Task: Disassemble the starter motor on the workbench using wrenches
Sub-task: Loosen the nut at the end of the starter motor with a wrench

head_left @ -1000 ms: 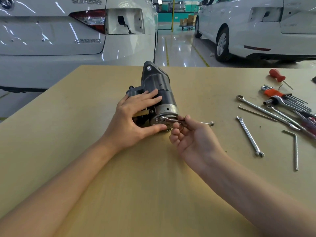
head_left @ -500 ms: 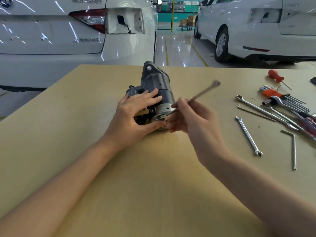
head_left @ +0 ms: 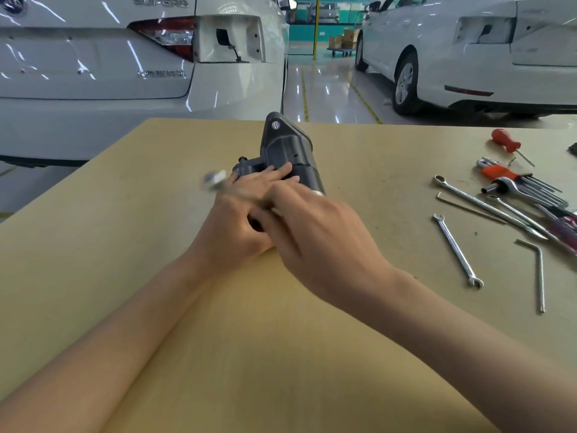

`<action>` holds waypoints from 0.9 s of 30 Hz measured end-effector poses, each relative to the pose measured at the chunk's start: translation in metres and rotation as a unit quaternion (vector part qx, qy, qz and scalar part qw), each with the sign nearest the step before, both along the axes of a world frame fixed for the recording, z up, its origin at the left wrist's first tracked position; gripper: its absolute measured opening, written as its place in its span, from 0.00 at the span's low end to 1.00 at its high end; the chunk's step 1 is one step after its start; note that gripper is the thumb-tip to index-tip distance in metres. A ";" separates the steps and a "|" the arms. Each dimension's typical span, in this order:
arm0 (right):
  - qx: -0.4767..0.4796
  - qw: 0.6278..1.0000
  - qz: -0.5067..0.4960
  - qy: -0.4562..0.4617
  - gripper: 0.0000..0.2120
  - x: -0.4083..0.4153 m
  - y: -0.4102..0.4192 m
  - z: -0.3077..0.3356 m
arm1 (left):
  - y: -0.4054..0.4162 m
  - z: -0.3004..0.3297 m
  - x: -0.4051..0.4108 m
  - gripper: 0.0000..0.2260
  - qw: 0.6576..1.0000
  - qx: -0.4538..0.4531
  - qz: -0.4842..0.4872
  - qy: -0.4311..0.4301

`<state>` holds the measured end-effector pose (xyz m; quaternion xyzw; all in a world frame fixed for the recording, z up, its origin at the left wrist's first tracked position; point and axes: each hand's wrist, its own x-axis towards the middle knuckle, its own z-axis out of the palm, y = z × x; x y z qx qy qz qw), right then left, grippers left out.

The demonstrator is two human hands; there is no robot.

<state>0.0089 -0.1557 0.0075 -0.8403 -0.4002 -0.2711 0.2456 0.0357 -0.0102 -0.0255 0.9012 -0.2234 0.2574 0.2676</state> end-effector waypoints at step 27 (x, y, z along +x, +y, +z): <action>0.648 0.425 0.074 0.628 0.14 0.008 -0.021 -0.023 | 0.001 -0.002 -0.004 0.27 0.997 -0.080 0.000 0.009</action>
